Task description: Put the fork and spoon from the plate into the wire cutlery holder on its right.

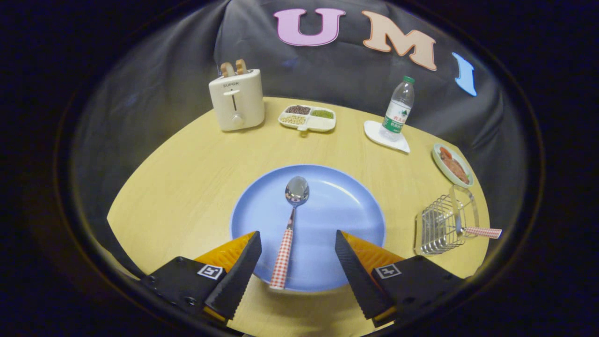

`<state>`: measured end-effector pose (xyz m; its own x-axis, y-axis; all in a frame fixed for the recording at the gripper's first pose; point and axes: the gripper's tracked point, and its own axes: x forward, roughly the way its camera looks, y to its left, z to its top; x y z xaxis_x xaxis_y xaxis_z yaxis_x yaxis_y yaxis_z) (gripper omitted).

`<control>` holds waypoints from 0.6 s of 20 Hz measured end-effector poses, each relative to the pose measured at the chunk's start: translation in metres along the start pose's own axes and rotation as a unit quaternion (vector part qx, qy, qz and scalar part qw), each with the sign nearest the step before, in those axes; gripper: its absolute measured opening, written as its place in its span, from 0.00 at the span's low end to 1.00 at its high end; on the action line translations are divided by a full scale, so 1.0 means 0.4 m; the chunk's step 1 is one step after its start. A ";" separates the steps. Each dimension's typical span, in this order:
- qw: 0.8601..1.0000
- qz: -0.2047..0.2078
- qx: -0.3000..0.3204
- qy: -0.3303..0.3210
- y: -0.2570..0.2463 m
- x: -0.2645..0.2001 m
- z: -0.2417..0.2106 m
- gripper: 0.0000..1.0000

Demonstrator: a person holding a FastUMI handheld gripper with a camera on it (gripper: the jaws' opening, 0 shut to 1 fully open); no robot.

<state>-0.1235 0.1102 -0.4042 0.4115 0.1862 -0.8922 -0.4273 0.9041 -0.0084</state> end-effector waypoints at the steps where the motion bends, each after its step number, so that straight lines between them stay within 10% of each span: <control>1: 1.000 0.001 -0.003 0.005 0.005 0.004 -0.008 1.00; 3: 1.000 0.001 -0.009 0.013 0.013 0.010 -0.020 1.00; 12: 0.999 -0.001 -0.025 0.038 0.023 0.027 -0.055 0.40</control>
<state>-0.1408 0.1122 -0.4240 0.3506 0.1529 -0.9240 -0.4664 0.8841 -0.0307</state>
